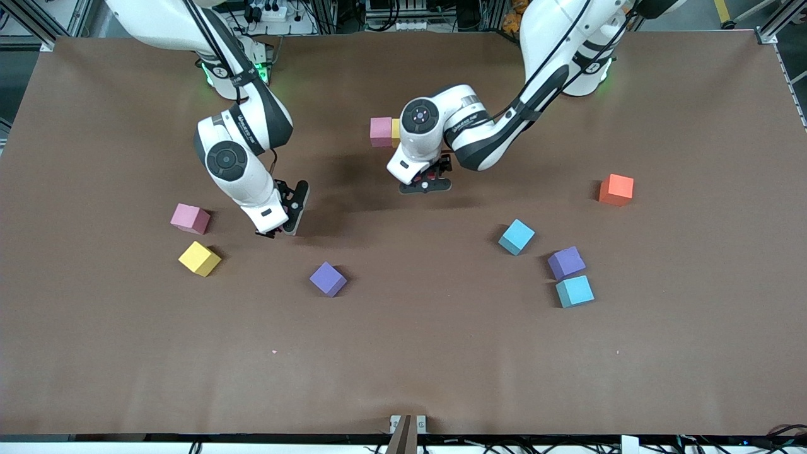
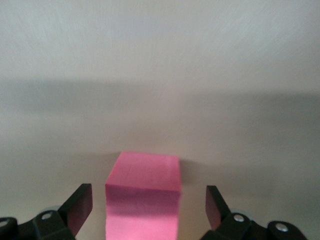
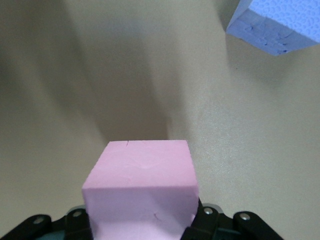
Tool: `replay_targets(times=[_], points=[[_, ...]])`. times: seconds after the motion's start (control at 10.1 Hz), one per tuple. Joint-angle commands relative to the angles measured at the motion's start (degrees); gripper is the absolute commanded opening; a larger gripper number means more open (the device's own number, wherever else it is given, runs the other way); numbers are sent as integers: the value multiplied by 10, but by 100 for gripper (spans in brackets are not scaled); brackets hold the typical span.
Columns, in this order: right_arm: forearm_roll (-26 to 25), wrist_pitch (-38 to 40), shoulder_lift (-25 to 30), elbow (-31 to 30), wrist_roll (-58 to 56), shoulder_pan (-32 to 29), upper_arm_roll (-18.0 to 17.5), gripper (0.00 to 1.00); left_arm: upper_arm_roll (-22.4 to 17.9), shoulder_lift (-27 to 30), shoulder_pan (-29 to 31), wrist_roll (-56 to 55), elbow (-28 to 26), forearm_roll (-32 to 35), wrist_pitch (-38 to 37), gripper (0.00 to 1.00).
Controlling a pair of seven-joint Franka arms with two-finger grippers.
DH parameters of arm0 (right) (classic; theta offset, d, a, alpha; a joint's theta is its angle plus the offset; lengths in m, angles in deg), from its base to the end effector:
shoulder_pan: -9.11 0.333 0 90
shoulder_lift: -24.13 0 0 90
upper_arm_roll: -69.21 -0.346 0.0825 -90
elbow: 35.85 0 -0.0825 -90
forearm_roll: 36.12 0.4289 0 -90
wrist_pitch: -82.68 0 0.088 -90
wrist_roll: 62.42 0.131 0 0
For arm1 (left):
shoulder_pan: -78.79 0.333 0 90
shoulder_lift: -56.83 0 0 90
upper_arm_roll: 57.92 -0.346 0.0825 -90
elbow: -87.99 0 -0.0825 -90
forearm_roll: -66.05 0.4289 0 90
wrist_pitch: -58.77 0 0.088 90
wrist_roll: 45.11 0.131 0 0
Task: Form number 2 with 11 blocks
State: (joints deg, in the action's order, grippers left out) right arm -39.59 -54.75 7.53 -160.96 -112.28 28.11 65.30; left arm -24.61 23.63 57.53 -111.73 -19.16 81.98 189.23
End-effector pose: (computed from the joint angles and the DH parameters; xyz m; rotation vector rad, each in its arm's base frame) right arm 0.5406 0.2275 0.2187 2.4841 1.9162 -0.1195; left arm 0.4121 -0.5327 0.2116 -3.1327 -0.1361 0.1869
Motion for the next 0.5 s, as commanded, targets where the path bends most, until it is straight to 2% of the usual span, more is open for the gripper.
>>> replay_targets(times=[0.0, 0.2, 0.4], points=[[-5, 24, 8, 10, 1, -2, -7, 30, 0, 71, 18, -6, 11, -22, -45, 100], [-5, 60, 4, 38, 7, 16, -7, 30, 0, 102, 83, -4, 14, -22, -51, 100], [-5, 65, 2, 49, 24, 39, -7, 30, 0, 103, 138, 3, 52, -25, -65, 100]])
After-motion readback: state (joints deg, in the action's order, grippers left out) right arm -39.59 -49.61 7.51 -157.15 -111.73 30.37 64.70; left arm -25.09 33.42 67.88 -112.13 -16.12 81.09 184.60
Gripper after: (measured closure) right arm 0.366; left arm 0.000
